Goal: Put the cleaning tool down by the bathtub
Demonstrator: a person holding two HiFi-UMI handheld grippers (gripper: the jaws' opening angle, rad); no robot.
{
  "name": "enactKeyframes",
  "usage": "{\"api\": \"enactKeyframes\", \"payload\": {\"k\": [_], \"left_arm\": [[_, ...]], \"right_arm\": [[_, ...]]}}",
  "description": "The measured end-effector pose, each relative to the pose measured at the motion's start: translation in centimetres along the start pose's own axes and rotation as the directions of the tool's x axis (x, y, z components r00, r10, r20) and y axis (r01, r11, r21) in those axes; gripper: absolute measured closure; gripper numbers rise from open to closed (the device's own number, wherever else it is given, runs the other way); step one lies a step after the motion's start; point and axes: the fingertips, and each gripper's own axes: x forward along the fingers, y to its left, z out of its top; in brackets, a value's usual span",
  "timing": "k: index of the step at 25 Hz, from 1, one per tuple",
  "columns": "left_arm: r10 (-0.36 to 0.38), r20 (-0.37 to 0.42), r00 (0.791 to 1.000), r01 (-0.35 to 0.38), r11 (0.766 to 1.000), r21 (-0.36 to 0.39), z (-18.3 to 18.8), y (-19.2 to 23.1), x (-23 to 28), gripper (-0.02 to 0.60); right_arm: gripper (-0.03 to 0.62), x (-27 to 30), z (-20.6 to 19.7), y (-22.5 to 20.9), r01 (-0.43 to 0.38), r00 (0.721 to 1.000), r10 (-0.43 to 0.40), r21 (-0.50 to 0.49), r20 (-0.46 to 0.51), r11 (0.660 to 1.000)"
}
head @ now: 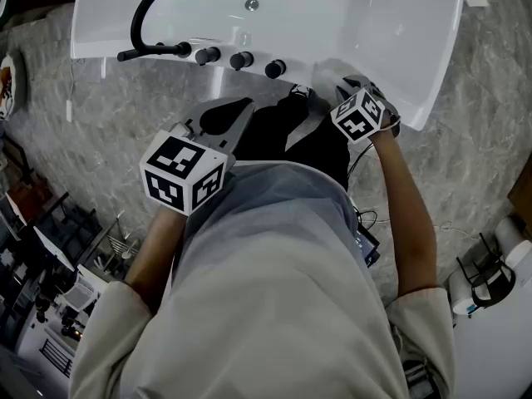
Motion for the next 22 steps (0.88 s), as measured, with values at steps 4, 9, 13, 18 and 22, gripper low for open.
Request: {"api": "enactKeyframes", "payload": {"k": [4,9,13,18,22], "left_arm": [[0.009,-0.007,1.0,-0.009,1.0,-0.009,-0.1,0.17,0.08,0.577],[0.004,-0.011,1.0,-0.005,1.0,-0.001,0.06,-0.06,0.33,0.577],[0.001,-0.007,1.0,0.0,1.0,0.005,0.44,-0.37,0.5,0.577],[0.002,-0.003,1.0,-0.002,1.0,-0.002,0.58,-0.46,0.55,0.577],[-0.004,-0.002,1.0,0.004,1.0,0.001,0.6,-0.7,0.63,0.577]], "right_arm": [[0.508,0.42,-0.12,0.01,0.0,1.0,0.0,-0.024,0.008,1.0],[0.508,0.49,-0.06,0.15,-0.02,1.0,0.021,-0.013,0.019,1.0],[0.508,0.45,0.06,0.13,-0.027,0.999,0.027,-0.014,0.022,1.0],[0.508,0.54,0.28,0.43,-0.041,0.999,0.041,-0.007,0.028,0.999],[0.508,0.62,0.07,0.52,-0.045,0.999,0.045,0.027,0.012,0.999]]}}
